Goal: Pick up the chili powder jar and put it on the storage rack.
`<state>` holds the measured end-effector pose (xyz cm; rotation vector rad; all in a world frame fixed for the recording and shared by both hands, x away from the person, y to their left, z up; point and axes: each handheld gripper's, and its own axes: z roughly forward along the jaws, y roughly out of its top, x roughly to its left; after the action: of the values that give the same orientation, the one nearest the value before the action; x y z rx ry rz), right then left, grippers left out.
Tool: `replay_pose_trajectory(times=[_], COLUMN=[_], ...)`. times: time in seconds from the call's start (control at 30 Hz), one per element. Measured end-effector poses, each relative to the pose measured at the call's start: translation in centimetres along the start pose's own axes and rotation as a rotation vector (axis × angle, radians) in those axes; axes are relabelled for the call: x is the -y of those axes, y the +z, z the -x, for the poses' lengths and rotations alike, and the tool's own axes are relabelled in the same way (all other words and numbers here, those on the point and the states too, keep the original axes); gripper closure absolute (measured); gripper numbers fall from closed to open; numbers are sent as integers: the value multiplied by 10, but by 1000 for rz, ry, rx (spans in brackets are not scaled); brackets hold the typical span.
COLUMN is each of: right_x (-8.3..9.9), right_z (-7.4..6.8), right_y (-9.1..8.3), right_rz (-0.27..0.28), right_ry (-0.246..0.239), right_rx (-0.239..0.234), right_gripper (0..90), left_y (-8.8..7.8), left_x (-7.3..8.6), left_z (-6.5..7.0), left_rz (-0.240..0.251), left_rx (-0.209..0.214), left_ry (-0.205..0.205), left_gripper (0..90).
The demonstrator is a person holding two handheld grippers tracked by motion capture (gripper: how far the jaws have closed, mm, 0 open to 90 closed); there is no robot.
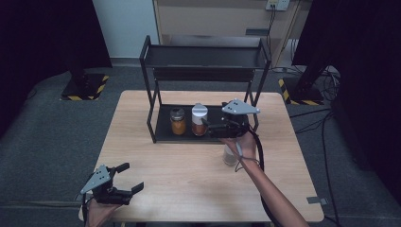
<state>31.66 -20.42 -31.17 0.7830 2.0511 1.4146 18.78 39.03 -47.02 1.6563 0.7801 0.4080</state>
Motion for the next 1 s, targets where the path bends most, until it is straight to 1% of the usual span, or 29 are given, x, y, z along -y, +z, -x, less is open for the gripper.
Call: replay_pose_trajectory(times=[0.23,0.3,0.5,0.57,0.73,1.0], right_x=[11,15,23,27,41,58], right_z=[0,1,1,0,1,2], right_y=[-25,-35,-56,-63,-81,-103], right_rz=[19,26,42,41,59,68], right_ry=[-1,0,-6,-14,-3,17], right_rx=[-15,-15,-8,3,12,19], right_gripper=[96,96,96,93,94,94], left_y=[0,1,0,1,0,0], left_x=[0,-1,0,-1,-1,0], left_z=[0,0,0,0,0,0], left_rz=[-1,-6,-4,-5,-4,-1], left_rx=[2,5,3,4,3,1], left_ry=[0,4,1,1,1,-3], left_gripper=[11,13,13,13,13,12])
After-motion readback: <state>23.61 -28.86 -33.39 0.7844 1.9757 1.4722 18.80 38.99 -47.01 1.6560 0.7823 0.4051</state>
